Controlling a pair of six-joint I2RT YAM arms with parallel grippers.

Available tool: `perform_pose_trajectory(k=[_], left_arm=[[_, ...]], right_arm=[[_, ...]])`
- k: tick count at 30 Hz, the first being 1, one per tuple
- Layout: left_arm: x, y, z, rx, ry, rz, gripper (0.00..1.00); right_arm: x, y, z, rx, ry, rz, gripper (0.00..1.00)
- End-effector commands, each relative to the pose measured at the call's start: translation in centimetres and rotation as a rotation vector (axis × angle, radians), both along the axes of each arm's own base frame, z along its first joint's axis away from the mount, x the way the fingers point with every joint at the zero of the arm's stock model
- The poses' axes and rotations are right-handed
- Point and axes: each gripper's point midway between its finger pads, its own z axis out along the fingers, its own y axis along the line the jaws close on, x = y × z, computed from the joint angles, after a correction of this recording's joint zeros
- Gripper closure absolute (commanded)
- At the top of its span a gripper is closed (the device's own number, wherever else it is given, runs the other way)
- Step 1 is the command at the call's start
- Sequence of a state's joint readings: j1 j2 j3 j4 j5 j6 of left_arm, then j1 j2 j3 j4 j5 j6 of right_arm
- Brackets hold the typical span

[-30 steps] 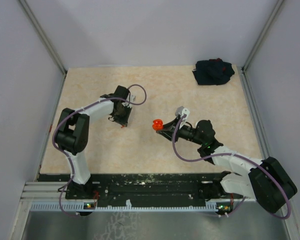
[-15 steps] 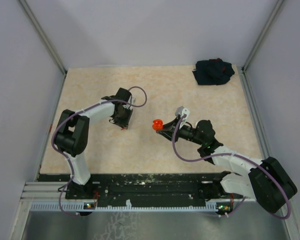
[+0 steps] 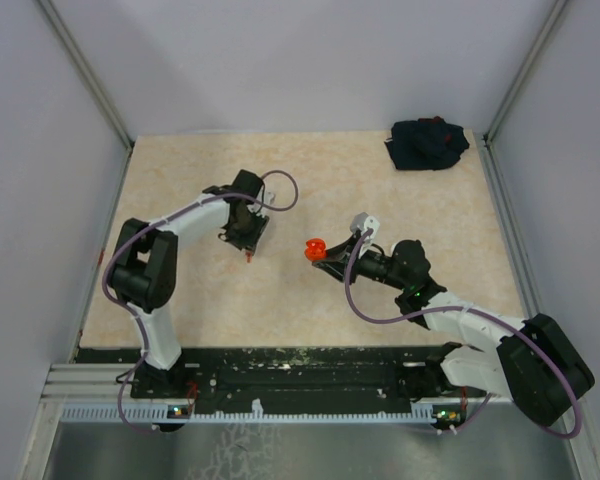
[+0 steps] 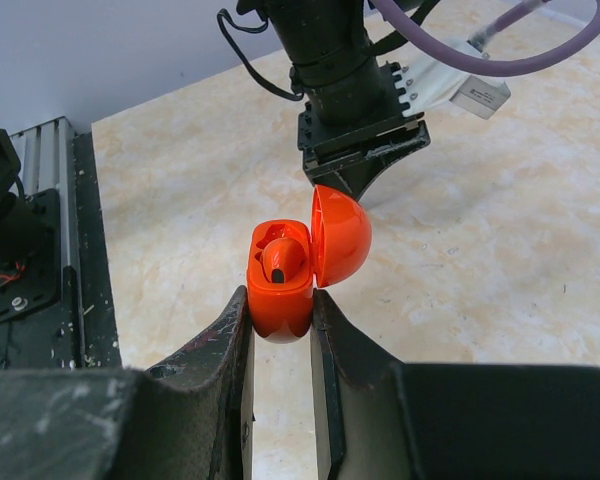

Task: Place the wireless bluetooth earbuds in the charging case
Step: Pick up the earbud from the center of the board.

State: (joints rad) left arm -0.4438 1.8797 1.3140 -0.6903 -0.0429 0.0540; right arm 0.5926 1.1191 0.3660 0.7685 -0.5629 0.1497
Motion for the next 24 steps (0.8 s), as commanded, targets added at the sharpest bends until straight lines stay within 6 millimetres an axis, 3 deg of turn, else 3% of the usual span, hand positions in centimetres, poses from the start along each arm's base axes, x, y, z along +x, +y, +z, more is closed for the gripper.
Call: perform_pose_trajectory(k=[1, 24], left_arm=[[0.2, -0.1, -0.1, 0.026, 0.02, -0.02, 0.56], [-0.2, -0.4, -1.6, 0.015, 0.062, 0.014, 0.68]], right_arm=[[-0.3, 0.0, 2.1, 0.039, -0.077, 0.011, 1.0], [-0.3, 0.0, 2.1, 0.039, -0.077, 0.011, 1.0]])
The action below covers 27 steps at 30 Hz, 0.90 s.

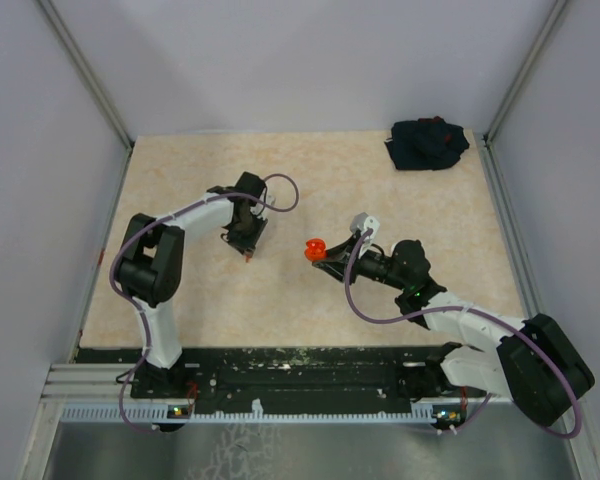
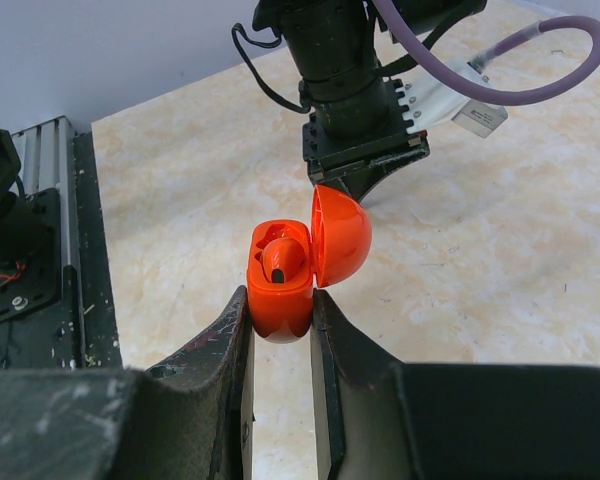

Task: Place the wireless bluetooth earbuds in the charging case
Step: Pick up the earbud from the center of the board.

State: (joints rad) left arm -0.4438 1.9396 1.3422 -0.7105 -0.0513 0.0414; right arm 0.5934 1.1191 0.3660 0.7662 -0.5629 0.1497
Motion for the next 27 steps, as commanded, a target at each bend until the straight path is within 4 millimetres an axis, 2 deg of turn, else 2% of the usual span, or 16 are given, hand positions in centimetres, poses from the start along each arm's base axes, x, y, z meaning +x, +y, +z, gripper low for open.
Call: perform_pose_trajectory(k=[1, 8, 11, 12, 16, 18, 23, 27], left_arm=[[-0.3, -0.5, -0.2, -0.012, 0.021, 0.0, 0.69], [-0.6, -0.6, -0.5, -0.021, 0.034, 0.009, 0.76], [-0.4, -0.7, 0.2, -0.031, 0.012, 0.025, 0.79], [-0.3, -0.9, 0.6, -0.038, -0.002, 0.028, 0.82], [0.9, -1.8, 2.9, -0.12, -0.119, 0.051, 0.86], [1.7, -2.5, 4.7, -0.181, -0.191, 0.064, 0.86], [2.7, -3.7, 7.5, -0.278, -0.307, 0.1, 0.85], [3.1, -5.8, 10.8, -0.396, -0.456, 0.102, 0.84]], right_arm=[[-0.3, 0.0, 2.1, 0.041, -0.078, 0.01, 1.0], [-0.3, 0.0, 2.1, 0.041, -0.08, 0.012, 1.0], [-0.2, 0.0, 2.1, 0.039, -0.077, 0.008, 1.0], [-0.3, 0.0, 2.0, 0.039, -0.077, 0.009, 1.0], [-0.4, 0.2, 2.1, 0.045, -0.069, 0.022, 1.0], [-0.5, 0.4, 2.1, 0.051, -0.06, 0.039, 1.0], [-0.4, 1.0, 1.7, 0.053, -0.038, 0.058, 1.0], [0.1, 1.1, 1.7, 0.057, -0.039, 0.043, 1.0]])
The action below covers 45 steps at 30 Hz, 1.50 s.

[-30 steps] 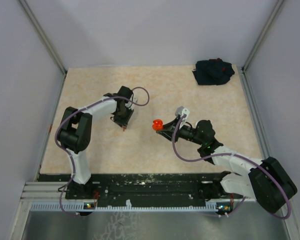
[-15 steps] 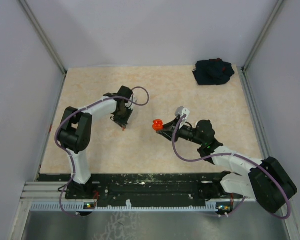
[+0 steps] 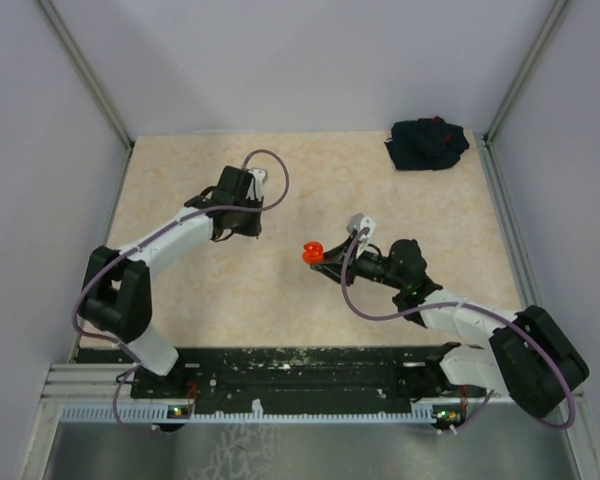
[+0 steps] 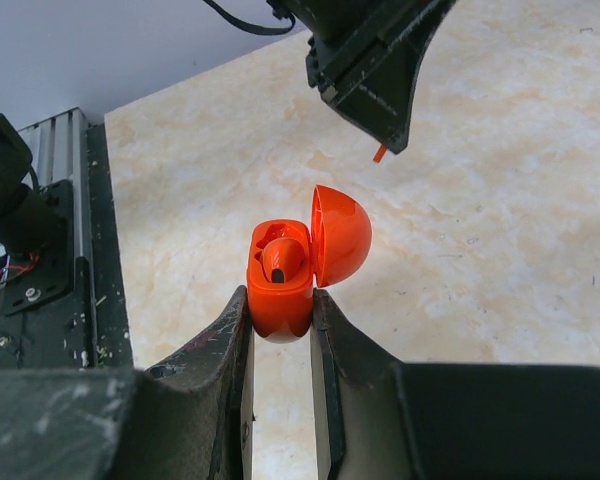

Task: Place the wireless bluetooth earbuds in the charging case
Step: Pick up the earbud from the center of the board, then place the earbud in the charging case.

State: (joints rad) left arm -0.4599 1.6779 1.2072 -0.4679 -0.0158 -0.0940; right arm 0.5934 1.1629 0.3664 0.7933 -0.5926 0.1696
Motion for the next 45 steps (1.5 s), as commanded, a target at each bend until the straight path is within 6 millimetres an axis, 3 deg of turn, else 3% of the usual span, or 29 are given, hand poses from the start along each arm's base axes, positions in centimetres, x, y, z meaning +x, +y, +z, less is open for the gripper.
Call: perform_pose_trajectory(k=[1, 16, 23, 35, 45], left_arm=[[0.8, -3.6, 4.5, -0.182, -0.208, -0.005, 0.84], [-3.9, -8.5, 15.7, -0.472, -0.586, -0.065, 0.84], [-6.8, -9.8, 19.8, -0.557, -0.728, -0.139, 0.84], [-10.0, -12.1, 22.3, -0.643, -0.8, -0.216, 0.84], [-10.8, -13.6, 21.5, -0.643, -0.808, -0.217, 0.84]], right_arm=[[0.5, 0.7, 2.5, 0.06, -0.073, 0.002, 1.0], [1.7, -0.4, 3.8, 0.133, -0.326, -0.116, 1.0], [1.3, -0.7, 6.3, 0.203, -0.51, -0.123, 1.0], [2.5, -1.1, 7.9, 0.19, -0.597, -0.184, 1.0], [2.8, -2.0, 8.2, 0.203, -0.623, -0.244, 1.0]])
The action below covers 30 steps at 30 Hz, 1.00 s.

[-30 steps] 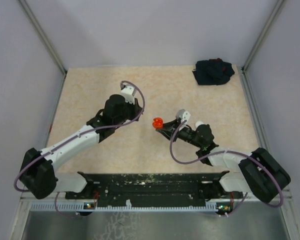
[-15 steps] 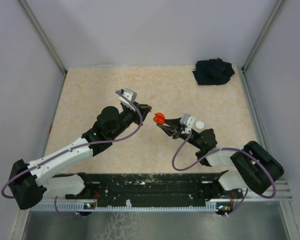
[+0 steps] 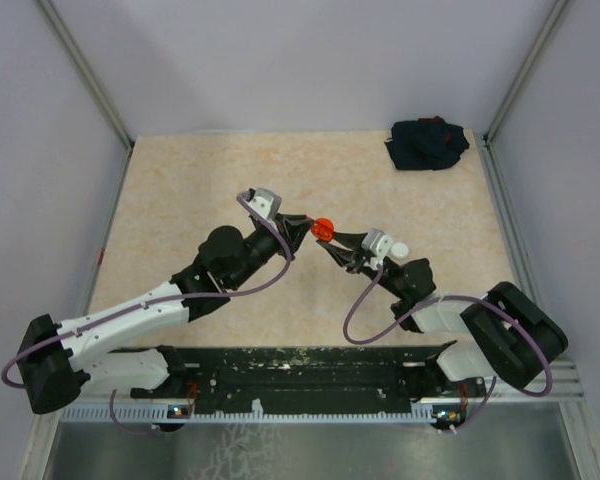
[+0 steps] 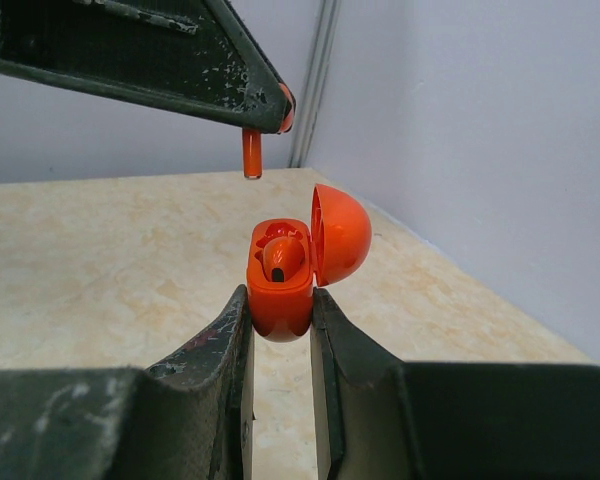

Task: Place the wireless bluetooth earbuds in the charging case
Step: Place the earbud in the charging case.

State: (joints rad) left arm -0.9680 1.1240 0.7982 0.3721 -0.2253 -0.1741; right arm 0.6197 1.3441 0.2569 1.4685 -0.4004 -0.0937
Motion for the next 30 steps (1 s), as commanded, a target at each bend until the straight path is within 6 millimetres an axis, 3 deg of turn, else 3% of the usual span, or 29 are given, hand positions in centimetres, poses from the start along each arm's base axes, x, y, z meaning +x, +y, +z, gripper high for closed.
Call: perform_pose_trajectory(k=[1, 30], left_arm=[[0.1, -0.4, 0.6, -0.016, -0.043, 0.025, 0.84], [0.2, -2.0, -1.0, 0.101, -0.124, 0.046, 0.83]], right_arm=[[-0.3, -0.5, 3.2, 0.072, -0.104, -0.025, 1.0], [-0.8, -0.5, 3.2, 0.081, -0.099, -0.004, 1.0]])
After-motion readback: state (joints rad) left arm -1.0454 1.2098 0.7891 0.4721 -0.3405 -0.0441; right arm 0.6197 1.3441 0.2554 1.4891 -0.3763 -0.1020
